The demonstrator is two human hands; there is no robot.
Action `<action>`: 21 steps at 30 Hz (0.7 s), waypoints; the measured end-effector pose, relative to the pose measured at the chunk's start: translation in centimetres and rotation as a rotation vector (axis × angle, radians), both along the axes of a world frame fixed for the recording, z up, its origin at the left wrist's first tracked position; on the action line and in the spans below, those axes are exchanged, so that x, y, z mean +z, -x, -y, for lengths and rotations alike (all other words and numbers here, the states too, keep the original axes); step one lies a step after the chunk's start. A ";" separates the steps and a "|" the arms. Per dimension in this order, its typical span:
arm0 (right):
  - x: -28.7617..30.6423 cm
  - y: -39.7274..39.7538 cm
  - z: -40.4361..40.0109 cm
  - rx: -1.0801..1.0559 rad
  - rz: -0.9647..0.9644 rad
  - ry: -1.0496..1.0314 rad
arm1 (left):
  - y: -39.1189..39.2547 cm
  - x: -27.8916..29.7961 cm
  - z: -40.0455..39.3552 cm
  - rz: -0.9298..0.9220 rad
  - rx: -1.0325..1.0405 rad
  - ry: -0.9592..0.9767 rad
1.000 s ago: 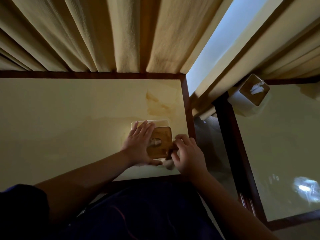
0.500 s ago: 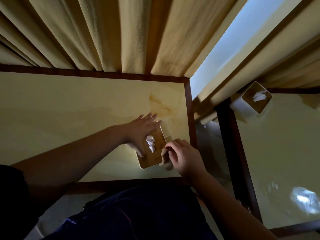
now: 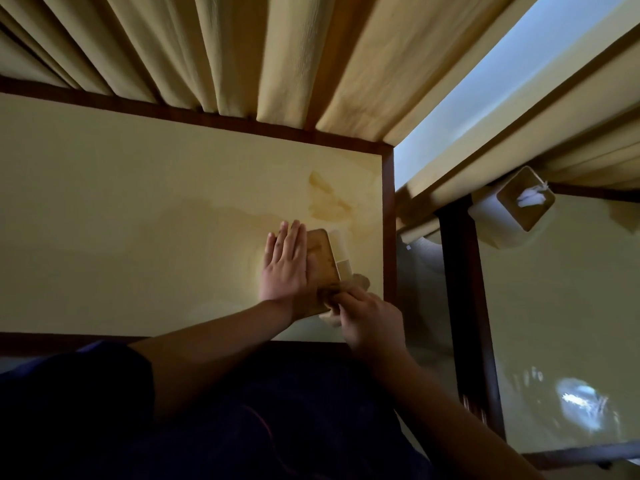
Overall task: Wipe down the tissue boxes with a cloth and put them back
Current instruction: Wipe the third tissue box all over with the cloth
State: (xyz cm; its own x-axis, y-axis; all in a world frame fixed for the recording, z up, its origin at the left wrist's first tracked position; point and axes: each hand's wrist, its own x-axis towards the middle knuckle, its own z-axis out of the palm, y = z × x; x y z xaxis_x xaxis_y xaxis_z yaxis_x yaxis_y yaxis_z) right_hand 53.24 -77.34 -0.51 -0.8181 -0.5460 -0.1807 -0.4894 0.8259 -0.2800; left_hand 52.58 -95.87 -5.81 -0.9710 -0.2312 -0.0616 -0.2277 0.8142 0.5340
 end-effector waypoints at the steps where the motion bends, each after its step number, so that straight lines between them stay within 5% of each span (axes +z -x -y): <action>1: 0.2 0.1 0.1 -0.016 0.012 -0.018 | -0.1 -0.2 0.0 -0.012 0.005 0.008; 15: 2.0 9.6 8.8 -0.090 -0.059 -0.140 | 0.2 -0.1 -0.3 -0.092 0.066 0.008; 21: 1.1 7.2 6.9 -0.029 0.002 -0.109 | 0.2 -0.5 -0.3 -0.094 0.067 0.013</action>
State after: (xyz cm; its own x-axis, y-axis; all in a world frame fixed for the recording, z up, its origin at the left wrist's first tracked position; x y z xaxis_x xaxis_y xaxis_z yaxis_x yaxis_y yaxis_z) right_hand 46.03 -84.29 0.59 -0.8331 -0.4988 -0.2391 -0.4640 0.8655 -0.1887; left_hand 52.34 -95.61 -6.27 -0.9546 -0.2961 0.0325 -0.2313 0.8056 0.5454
